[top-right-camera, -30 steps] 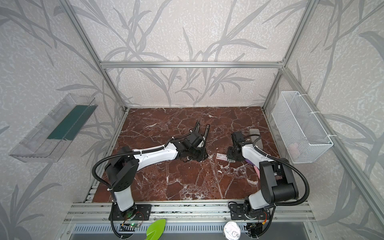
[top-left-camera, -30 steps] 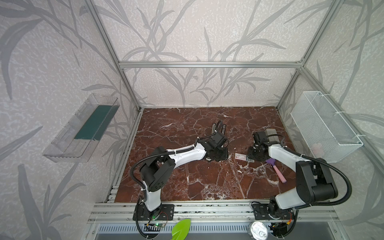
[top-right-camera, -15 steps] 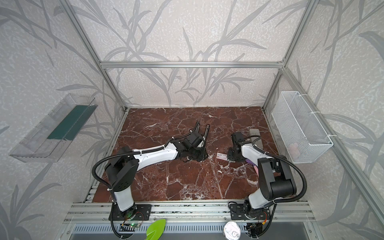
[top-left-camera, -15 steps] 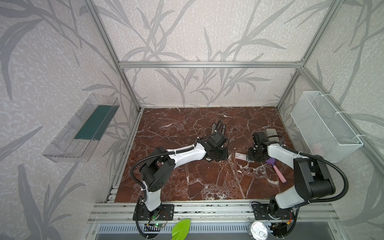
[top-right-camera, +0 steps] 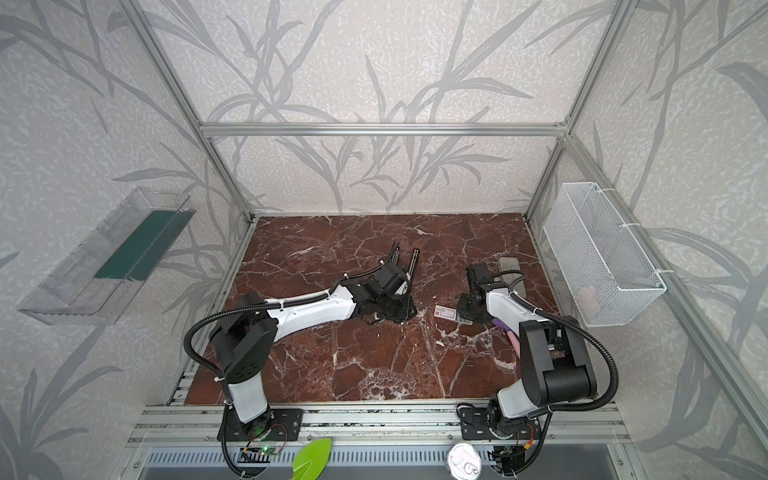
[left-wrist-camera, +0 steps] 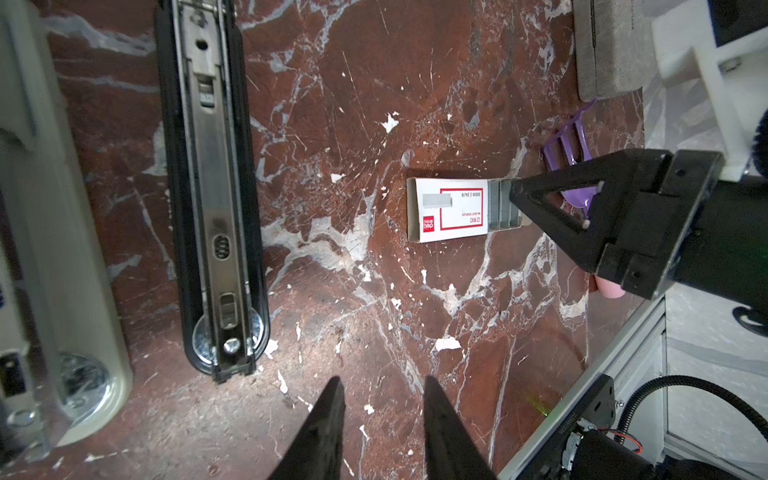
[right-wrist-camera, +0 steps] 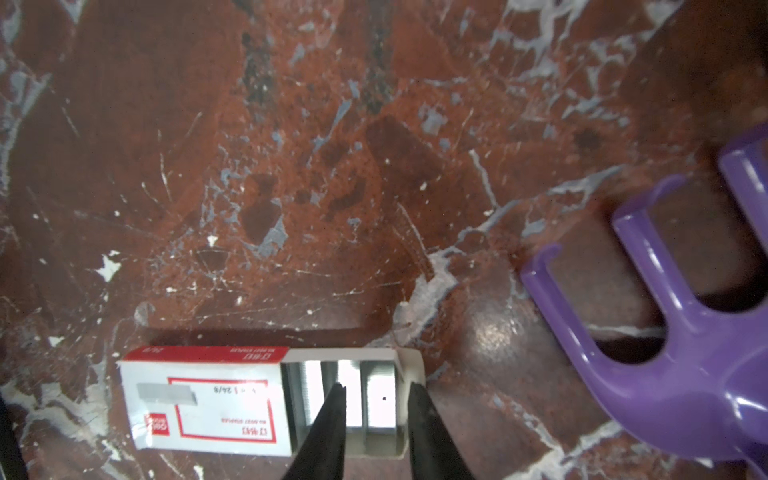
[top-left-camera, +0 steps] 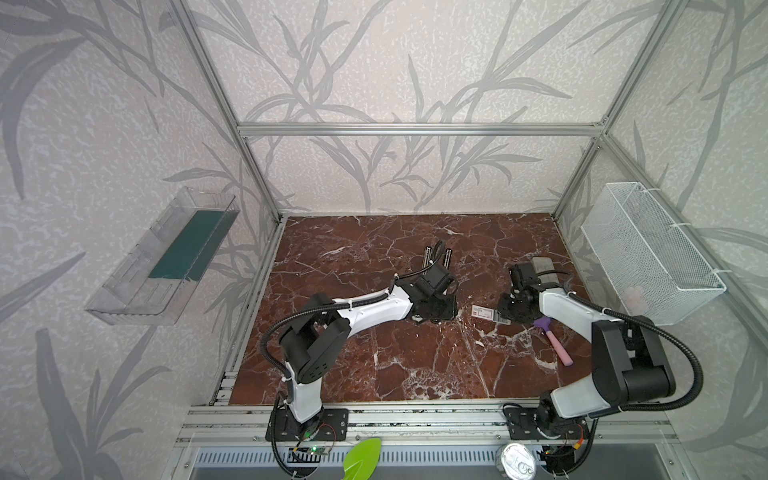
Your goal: Load the staples into the stapler
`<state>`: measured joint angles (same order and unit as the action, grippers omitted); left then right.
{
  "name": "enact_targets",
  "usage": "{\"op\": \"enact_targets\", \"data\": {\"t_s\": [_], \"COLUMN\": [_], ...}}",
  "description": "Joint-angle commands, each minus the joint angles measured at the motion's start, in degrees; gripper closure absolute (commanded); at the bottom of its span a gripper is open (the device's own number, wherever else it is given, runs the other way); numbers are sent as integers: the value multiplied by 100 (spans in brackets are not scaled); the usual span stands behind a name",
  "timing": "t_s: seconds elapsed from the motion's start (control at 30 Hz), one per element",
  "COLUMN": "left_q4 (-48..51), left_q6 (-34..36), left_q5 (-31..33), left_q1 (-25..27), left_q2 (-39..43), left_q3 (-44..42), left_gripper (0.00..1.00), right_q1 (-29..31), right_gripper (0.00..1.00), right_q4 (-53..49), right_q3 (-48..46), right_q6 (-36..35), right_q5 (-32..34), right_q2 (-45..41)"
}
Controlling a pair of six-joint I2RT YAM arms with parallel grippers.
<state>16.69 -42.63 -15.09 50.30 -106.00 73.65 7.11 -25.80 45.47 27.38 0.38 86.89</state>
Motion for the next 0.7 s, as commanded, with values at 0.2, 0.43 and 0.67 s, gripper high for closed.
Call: {"op": "enact_targets", "data": {"t_s": [0.2,0.43,0.67], "left_q4": [1,19,19], "left_q6": [-35,-26,-26], "left_q5": [-12,-11,6], "left_q1": [33,34,32], "left_q2": [121,117,147], "left_q3": [131,147,132], "left_gripper": [66,66,66], "right_q1": [-96,-131,-140], "right_gripper": [79,88,88], "right_q4": [-39,22,85], "right_q3": [-132,-169,-179], "right_q6": [-4,-30,-31], "right_q5": [-45,-107,-170], "right_q2": [-46,67,218]}}
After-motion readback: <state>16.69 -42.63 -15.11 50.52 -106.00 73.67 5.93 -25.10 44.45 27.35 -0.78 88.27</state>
